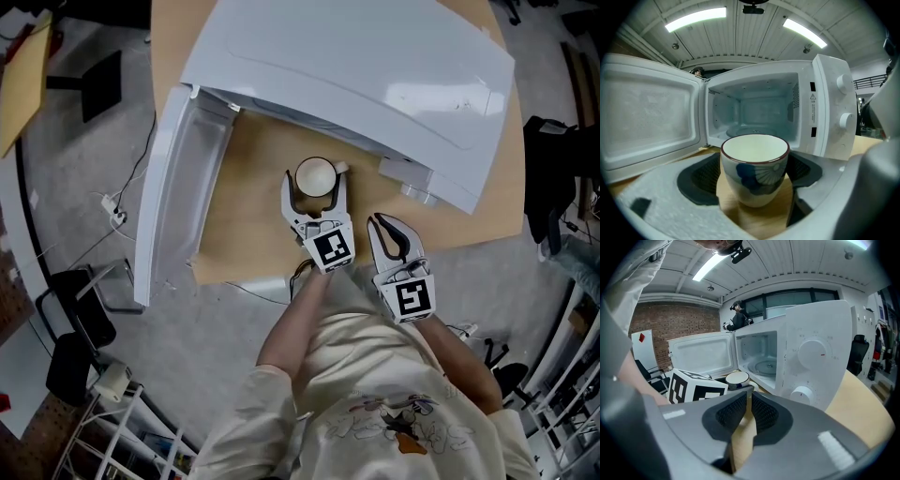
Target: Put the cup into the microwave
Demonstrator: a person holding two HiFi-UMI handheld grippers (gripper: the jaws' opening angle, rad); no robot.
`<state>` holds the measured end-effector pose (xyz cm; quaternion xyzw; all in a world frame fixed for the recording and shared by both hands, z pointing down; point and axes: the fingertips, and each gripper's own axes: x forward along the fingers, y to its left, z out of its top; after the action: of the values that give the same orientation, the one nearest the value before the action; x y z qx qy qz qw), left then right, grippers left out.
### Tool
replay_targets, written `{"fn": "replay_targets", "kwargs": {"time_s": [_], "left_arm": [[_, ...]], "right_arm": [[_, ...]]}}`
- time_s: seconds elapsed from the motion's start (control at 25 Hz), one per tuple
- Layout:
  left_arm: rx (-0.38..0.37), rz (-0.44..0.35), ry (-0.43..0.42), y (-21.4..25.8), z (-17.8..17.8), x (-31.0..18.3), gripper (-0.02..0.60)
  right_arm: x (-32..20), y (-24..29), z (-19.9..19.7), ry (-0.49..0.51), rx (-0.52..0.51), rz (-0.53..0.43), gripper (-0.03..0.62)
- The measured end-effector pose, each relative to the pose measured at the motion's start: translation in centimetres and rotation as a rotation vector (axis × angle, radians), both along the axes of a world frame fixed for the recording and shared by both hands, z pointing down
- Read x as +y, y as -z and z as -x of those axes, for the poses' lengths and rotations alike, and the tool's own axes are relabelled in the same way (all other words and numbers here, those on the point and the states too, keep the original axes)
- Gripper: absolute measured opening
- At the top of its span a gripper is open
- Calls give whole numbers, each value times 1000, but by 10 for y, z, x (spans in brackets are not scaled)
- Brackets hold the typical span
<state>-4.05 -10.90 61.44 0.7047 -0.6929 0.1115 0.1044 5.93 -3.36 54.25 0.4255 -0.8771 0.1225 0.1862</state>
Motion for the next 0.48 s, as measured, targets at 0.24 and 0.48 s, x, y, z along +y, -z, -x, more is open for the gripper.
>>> {"fn": "replay_targets", "kwargs": {"time_s": [0.24,0.48], "left_arm": [[-16,-4,-38,2,-5,-11,396],[-19,8,-88,1,-4,-14,396]], "right_arm": [[9,-8,-5,-4,12,41,38],[8,-7,-9,-1,12,19,35]]}}
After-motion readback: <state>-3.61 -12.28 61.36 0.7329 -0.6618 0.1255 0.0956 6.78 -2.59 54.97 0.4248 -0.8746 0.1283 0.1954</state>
